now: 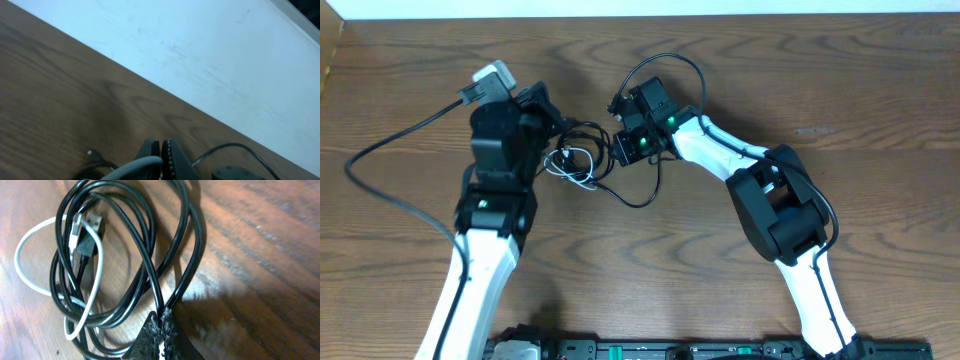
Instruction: Untangle cables
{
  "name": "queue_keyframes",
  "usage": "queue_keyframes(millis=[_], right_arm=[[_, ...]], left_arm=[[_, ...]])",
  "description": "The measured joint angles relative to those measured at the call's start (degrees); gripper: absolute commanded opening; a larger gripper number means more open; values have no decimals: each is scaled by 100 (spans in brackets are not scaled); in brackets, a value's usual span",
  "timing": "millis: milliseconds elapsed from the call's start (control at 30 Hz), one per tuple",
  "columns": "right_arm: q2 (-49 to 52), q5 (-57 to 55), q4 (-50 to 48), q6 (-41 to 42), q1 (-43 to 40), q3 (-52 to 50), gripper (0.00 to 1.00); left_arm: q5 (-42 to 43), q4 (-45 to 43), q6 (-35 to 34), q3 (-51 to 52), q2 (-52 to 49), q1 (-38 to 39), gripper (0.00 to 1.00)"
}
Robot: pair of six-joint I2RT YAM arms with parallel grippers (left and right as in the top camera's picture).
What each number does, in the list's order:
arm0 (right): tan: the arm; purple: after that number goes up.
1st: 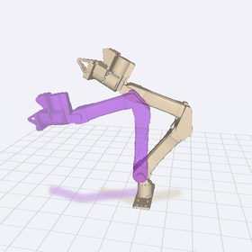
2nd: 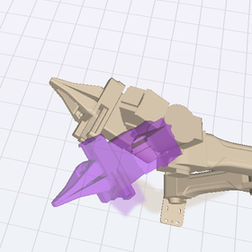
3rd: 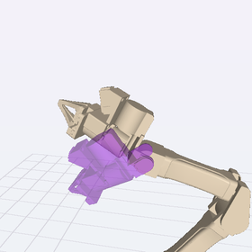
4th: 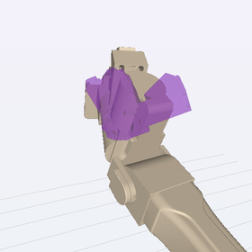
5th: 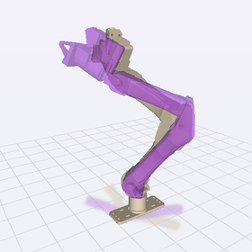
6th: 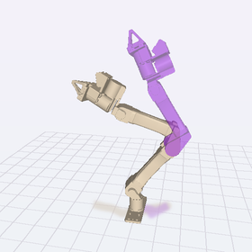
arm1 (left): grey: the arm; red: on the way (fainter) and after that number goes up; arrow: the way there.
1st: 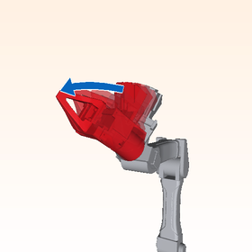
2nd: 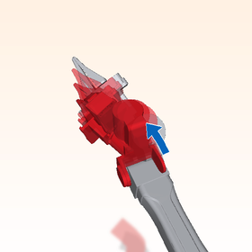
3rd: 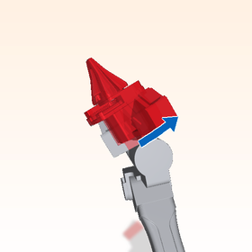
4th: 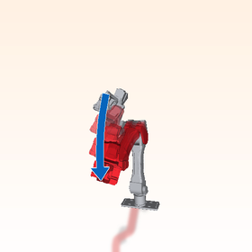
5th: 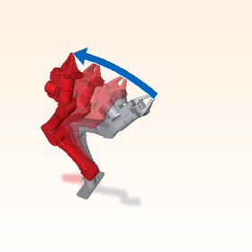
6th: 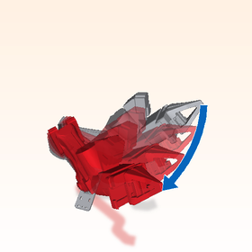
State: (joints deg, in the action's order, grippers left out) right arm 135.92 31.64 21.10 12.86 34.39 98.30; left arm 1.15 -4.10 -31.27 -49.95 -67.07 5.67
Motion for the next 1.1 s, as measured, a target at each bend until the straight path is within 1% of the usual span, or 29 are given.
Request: queue_keyframes(millis=[133,333,467,600,733,800,900,1100], right_arm=[[0,101,35,-96,-26,-2,1],[0,74,66,-142,-35,-2,1],[0,48,52,-144,-35,-2,1],[2,31,52,-149,-35,-2,1],[0,26,52,-157,-35,-2,1],[0,24,52,-160,-35,-2,1],[0,-11,57,-157,-35,-2,1],[0,-24,59,-160,-35,-2,1]], left_arm=[[-107,485,118,0,260,0,7],[-723,1853,170,2,190,0,8],[-986,2675,164,0,-192,0,8],[-1067,3082,151,0,-664,0,8],[-1095,3239,151,0,-1281,0,8],[-1097,3300,151,0,-1633,0,10],[-1097,3375,164,0,-1996,0,22],[-1088,3495,219,0,-2175,-210,28]])
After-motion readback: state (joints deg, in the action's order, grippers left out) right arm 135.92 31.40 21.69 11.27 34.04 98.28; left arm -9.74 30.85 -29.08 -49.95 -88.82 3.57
